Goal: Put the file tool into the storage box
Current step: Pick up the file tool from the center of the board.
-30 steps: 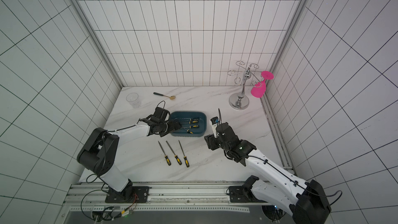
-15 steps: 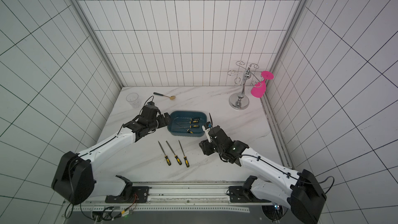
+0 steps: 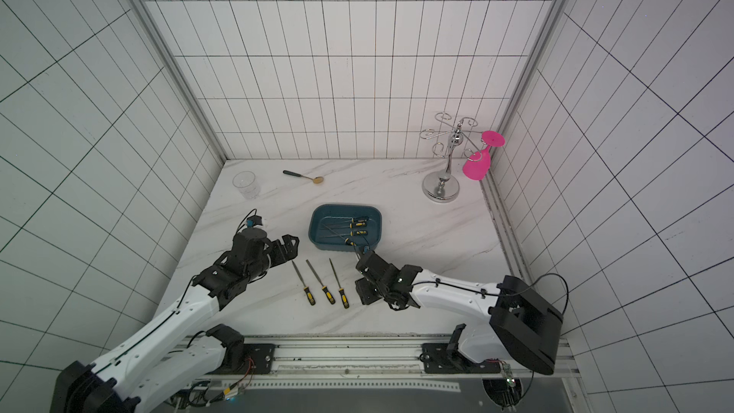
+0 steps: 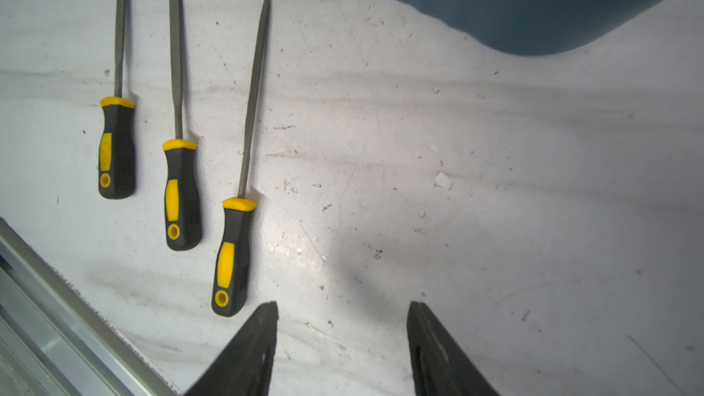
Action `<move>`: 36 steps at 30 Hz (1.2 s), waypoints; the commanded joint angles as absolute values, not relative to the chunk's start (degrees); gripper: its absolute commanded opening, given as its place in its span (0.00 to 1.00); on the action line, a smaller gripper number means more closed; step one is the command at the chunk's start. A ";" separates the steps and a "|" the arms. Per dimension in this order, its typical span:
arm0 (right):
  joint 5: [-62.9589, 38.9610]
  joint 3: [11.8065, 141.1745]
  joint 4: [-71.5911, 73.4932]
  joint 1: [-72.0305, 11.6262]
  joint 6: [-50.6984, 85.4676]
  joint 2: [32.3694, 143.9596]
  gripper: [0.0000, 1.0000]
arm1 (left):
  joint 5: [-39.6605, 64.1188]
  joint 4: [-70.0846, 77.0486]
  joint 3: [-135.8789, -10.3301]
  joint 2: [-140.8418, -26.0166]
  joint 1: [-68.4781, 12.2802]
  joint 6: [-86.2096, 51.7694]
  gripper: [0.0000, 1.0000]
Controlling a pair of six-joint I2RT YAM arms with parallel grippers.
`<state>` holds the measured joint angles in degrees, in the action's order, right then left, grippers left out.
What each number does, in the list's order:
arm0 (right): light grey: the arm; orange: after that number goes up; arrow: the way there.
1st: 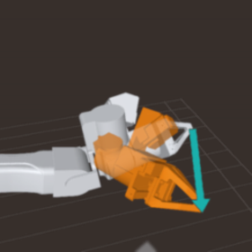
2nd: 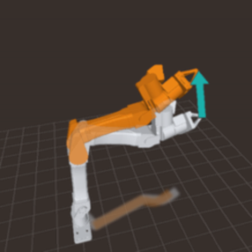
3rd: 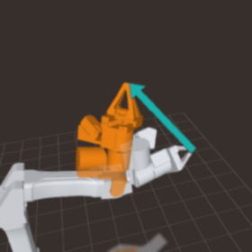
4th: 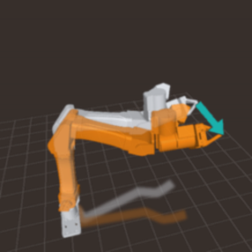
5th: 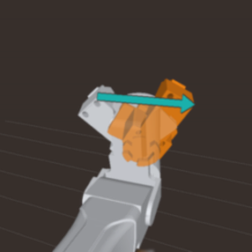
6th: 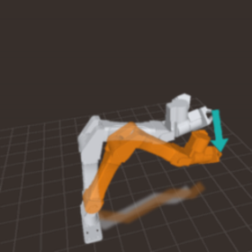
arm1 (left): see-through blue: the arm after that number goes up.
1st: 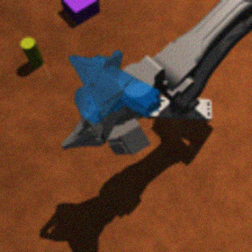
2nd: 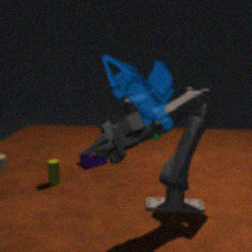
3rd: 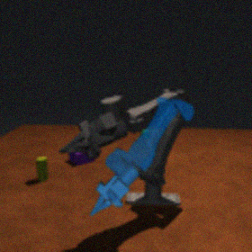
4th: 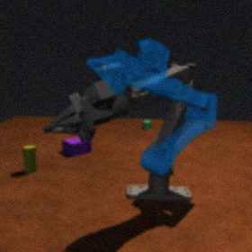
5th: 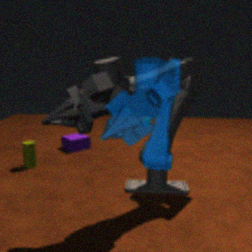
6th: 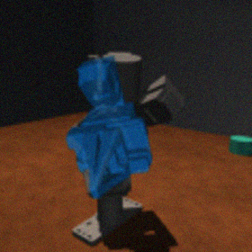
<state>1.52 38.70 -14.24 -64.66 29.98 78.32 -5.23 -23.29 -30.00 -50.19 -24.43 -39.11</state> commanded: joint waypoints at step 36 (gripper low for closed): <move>11.15 53.72 -23.93 -74.03 34.36 97.11 0.48 | 1.30 -21.23 -28.06 -52.07 -19.60 -41.79 0.98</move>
<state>11.27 54.89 -22.55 -73.49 33.43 98.54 0.97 -21.67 -27.09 -51.79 -19.81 -42.22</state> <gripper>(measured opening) 0.484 0.980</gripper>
